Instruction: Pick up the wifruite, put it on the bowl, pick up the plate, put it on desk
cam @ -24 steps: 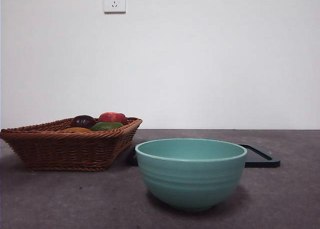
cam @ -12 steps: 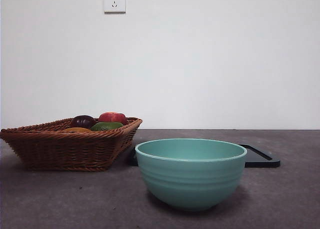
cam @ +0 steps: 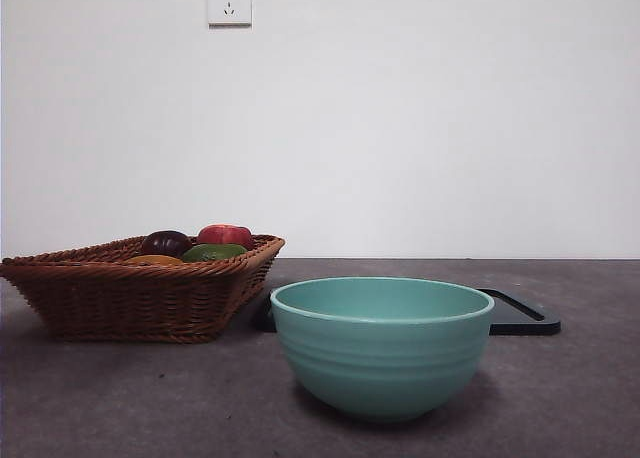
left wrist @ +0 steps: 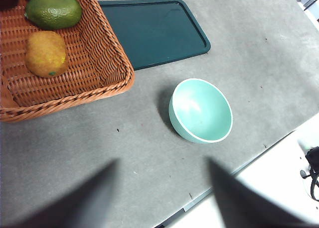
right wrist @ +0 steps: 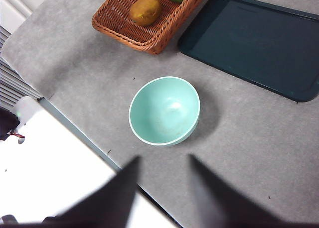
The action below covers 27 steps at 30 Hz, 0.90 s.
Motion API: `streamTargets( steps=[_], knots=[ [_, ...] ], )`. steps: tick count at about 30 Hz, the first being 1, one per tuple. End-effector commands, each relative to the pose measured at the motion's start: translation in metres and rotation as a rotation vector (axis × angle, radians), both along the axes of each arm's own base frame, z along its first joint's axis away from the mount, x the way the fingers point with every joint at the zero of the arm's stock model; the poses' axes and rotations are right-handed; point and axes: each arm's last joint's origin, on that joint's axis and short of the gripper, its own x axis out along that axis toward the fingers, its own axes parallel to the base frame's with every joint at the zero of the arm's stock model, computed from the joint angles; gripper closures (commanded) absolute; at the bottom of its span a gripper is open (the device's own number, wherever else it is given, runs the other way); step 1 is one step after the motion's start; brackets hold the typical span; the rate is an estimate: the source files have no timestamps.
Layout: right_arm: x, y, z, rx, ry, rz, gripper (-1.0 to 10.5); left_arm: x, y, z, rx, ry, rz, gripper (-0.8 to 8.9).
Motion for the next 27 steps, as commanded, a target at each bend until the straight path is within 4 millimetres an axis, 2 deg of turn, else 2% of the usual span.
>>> streamTargets(
  steps=[1,20,27],
  knots=[
    [0.000,0.000,0.004,0.002,-0.022,0.010,5.6,0.000,0.000,0.007,0.003,-0.037,-0.015,3.58],
    [0.000,0.000,0.004,0.002,-0.022,0.009,5.4,0.001,0.000,0.007,0.001,-0.037,-0.012,3.40],
    [0.001,0.001,0.005,0.005,-0.030,0.010,5.4,0.016,-0.004,0.009,-0.021,-0.048,0.005,3.44]
  ],
)
